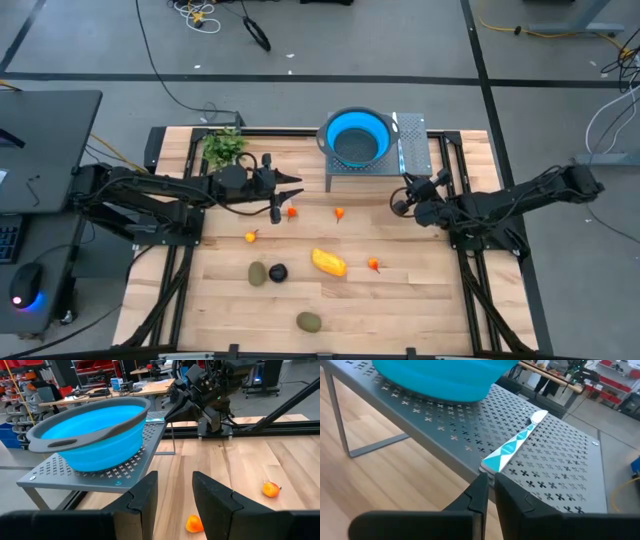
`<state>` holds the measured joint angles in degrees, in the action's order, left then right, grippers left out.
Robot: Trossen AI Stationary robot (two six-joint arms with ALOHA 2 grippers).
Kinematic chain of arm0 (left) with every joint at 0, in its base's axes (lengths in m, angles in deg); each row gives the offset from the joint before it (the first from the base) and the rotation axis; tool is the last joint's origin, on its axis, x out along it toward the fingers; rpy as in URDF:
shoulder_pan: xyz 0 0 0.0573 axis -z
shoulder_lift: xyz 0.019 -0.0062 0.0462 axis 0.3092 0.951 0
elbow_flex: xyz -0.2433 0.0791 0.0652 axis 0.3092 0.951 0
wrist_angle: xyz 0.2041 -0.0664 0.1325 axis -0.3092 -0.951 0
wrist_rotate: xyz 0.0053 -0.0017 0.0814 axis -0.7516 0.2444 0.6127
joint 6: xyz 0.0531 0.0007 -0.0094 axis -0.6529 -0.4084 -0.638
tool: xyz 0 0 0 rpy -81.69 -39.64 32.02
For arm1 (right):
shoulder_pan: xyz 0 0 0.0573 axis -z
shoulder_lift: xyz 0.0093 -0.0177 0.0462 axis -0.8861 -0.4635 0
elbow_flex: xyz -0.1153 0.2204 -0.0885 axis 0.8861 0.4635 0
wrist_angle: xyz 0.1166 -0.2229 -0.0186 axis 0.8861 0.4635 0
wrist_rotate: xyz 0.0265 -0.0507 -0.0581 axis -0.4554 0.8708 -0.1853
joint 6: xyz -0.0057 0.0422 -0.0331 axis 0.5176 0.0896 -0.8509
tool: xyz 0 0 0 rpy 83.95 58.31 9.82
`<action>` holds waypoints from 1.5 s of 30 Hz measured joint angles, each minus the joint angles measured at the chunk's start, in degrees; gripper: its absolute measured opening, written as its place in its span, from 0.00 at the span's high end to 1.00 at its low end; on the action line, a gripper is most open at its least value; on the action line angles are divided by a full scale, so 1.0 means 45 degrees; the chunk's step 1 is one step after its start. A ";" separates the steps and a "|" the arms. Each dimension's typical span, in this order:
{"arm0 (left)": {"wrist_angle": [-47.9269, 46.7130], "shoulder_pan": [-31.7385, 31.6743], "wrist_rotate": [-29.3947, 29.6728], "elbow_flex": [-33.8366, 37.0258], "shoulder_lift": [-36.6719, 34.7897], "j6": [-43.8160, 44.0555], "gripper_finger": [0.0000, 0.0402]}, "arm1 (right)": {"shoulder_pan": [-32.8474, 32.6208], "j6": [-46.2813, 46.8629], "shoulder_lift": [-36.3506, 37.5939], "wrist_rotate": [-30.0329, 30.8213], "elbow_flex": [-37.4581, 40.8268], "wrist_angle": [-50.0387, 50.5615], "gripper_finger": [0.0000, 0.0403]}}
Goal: Pick & Place Fruit
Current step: Put the blue knife on the shelf, then put the yellow peach into the blue strainer bowl
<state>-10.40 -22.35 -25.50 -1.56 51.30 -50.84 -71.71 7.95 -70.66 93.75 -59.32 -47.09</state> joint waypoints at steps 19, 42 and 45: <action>-0.0214 0.0000 0.0000 0.0000 0.0000 0.0093 0.68 | -0.0716 -0.2305 -0.0625 -0.0469 0.0005 -0.2224 0.91; -0.0066 0.0000 -0.0166 0.0000 0.0000 0.0794 0.68 | -0.3549 0.0653 -0.0675 -0.7003 0.0005 -0.2344 0.91; 0.0013 0.0000 -0.0666 0.0000 0.0000 0.1101 0.68 | -0.3539 0.0749 -0.0723 -0.7191 0.0005 -0.2355 0.91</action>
<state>-10.34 -22.35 -28.49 -1.56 51.30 -45.89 -87.63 11.32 -73.91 61.39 -59.30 -57.69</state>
